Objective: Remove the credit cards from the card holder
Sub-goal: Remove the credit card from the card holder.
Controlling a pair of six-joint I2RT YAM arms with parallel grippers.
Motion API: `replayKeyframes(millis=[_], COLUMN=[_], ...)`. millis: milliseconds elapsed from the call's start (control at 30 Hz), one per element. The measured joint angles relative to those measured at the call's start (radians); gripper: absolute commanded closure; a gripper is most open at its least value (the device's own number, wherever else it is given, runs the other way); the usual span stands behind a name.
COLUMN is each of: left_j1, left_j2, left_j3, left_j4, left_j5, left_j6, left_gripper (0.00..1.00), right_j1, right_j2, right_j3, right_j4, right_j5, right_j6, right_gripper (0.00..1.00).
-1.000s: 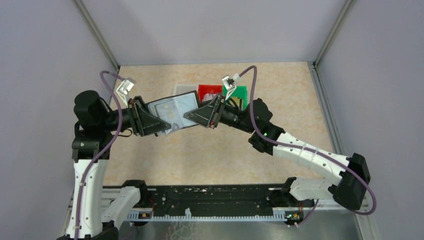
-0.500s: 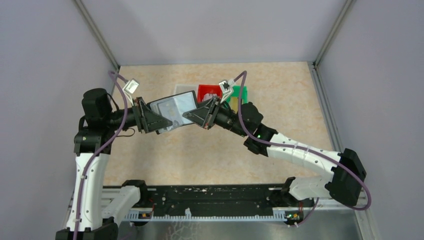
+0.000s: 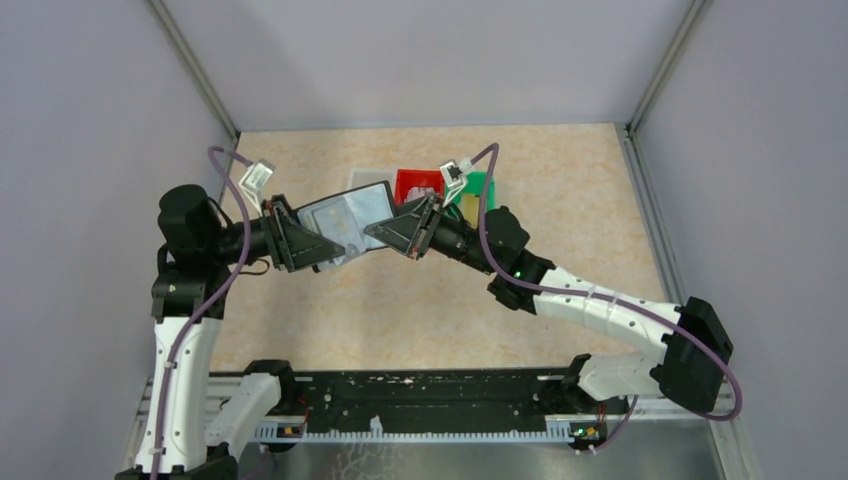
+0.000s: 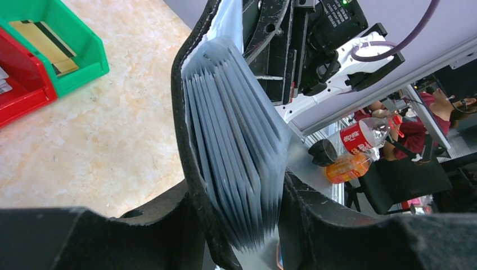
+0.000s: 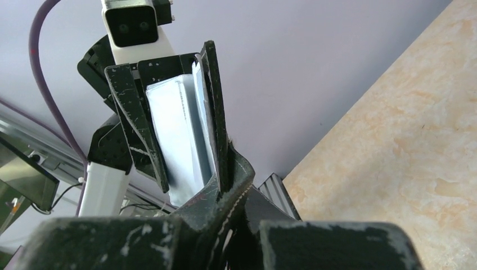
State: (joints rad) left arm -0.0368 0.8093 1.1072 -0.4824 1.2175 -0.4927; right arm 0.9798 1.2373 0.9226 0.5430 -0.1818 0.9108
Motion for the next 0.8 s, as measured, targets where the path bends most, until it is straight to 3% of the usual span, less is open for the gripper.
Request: replayKeyframes(millis=[133, 200, 433, 800], left_j1=[0.000, 0.000, -0.001, 0.000], left_j2=[0.000, 0.002, 0.011, -0.046], left_j3=[-0.013, -0.013, -0.013, -0.035], left_j4=[0.018, 0.011, 0.016, 0.109], left_j5=[-0.016, -0.045, -0.066, -0.002], left_j6=[-0.022, -0.019, -0.027, -0.070], left_gripper=[0.52, 0.44, 0.31, 0.46], right_j1=[0.006, 0.017, 0.073, 0.077], right_j2=[0.000, -0.002, -0.003, -0.019], right_j3=[0.000, 0.000, 0.001, 0.003], right_j4=[0.000, -0.004, -0.043, -0.081], right_j5=[0.003, 0.016, 0.022, 0.029], right_j6=[-0.006, -0.019, -0.037, -0.074], right_gripper=[0.99, 1.00, 1.00, 1.00])
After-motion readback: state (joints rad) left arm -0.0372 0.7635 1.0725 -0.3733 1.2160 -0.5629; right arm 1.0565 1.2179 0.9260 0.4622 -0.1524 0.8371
